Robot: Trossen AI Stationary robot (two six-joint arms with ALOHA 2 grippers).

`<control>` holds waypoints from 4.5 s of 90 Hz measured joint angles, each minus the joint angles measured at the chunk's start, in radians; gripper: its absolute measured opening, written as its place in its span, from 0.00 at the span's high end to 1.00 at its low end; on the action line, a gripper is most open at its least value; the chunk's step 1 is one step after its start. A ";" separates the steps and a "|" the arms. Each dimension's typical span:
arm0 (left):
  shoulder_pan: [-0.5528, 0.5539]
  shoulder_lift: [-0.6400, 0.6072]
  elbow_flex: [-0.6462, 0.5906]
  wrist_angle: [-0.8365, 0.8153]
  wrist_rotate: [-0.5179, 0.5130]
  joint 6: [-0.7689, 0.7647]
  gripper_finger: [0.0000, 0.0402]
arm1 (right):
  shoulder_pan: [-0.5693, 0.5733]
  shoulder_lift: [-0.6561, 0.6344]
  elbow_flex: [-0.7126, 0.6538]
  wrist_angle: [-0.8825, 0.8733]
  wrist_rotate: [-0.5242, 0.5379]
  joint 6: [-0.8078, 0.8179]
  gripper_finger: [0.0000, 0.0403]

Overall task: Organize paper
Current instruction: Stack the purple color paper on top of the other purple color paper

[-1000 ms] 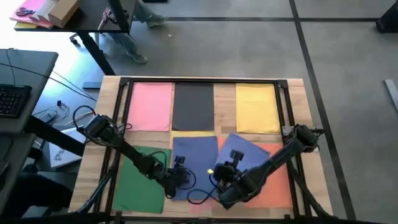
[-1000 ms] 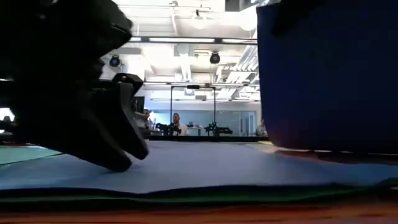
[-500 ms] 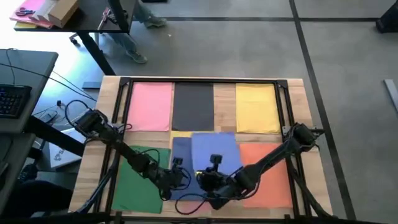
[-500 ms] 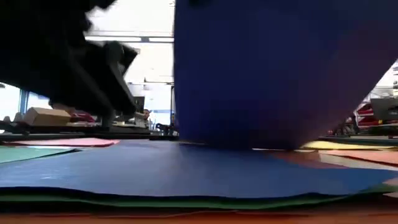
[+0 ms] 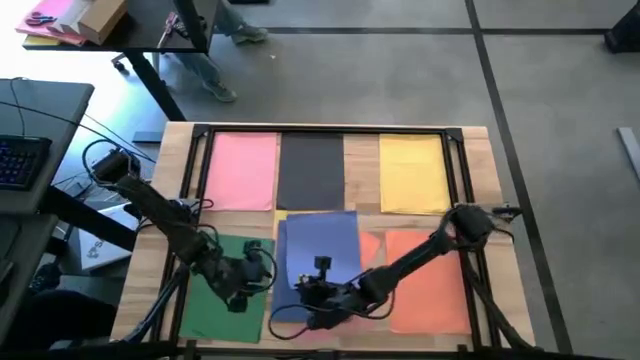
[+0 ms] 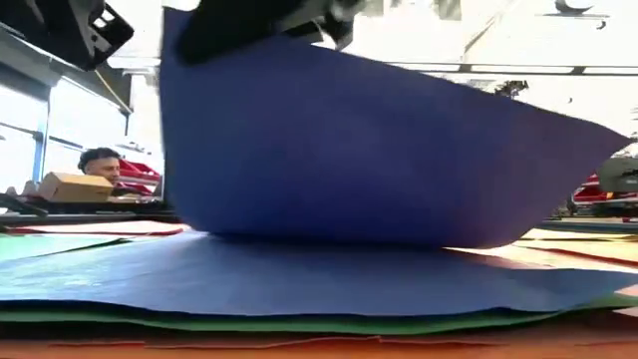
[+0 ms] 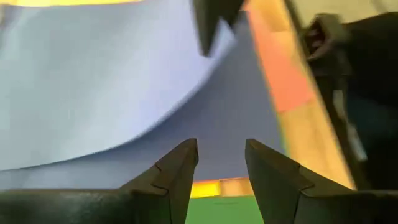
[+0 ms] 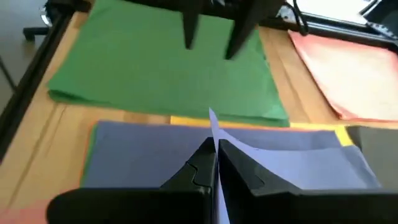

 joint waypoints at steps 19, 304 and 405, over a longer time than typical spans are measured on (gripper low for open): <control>-0.006 0.044 0.000 -0.047 -0.093 -0.005 0.68 | -0.015 0.125 0.163 -0.013 -0.073 -0.020 1.00; 0.102 0.369 0.060 -0.043 -0.150 0.097 0.68 | 0.078 0.295 0.682 -0.653 -0.089 0.419 1.00; 0.101 0.363 0.137 -0.258 0.034 0.157 0.56 | 0.034 0.259 0.673 -1.334 -0.174 0.600 1.00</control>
